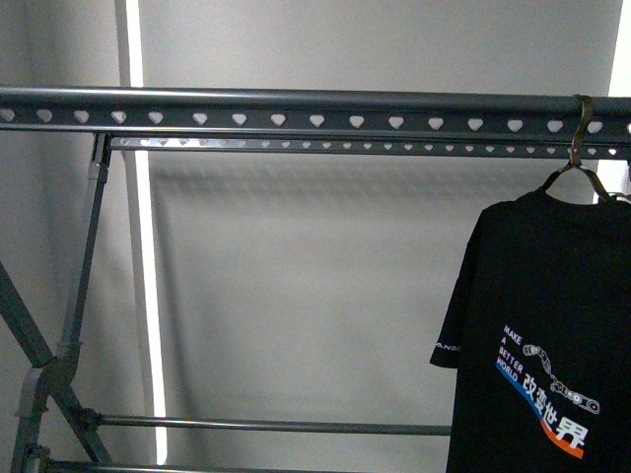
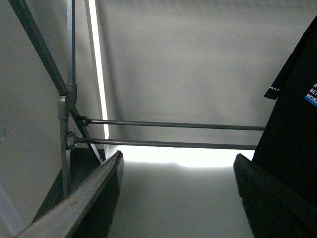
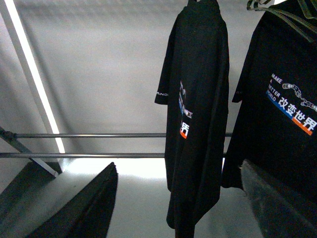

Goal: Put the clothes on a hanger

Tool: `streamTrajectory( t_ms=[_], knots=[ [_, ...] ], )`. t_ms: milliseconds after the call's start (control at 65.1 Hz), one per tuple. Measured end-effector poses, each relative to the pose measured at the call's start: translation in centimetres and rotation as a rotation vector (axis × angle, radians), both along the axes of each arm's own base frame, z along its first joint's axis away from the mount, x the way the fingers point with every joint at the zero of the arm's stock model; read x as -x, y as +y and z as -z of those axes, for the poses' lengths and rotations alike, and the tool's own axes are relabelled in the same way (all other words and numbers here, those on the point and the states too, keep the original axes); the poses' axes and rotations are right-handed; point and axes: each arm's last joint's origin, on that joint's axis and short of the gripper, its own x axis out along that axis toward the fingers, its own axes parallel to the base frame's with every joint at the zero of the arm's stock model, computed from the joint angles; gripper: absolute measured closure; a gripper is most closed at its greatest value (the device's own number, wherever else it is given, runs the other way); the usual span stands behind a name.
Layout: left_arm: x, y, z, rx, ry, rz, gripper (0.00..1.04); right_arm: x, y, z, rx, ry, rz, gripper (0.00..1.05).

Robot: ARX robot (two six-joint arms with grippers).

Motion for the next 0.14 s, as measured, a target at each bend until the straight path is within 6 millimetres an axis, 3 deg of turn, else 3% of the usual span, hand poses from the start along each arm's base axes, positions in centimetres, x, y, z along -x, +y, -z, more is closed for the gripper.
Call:
streamTrajectory(
  t_ms=[92,138],
  knots=[
    [0.0,0.0,0.0,0.0,0.0,0.0,0.09,0.0,0.0,0.0,0.0,0.0,0.0,0.08],
    [0.0,0.0,0.0,0.0,0.0,0.0,0.05,0.0,0.0,0.0,-0.001,0.0,0.0,0.06]
  ],
)
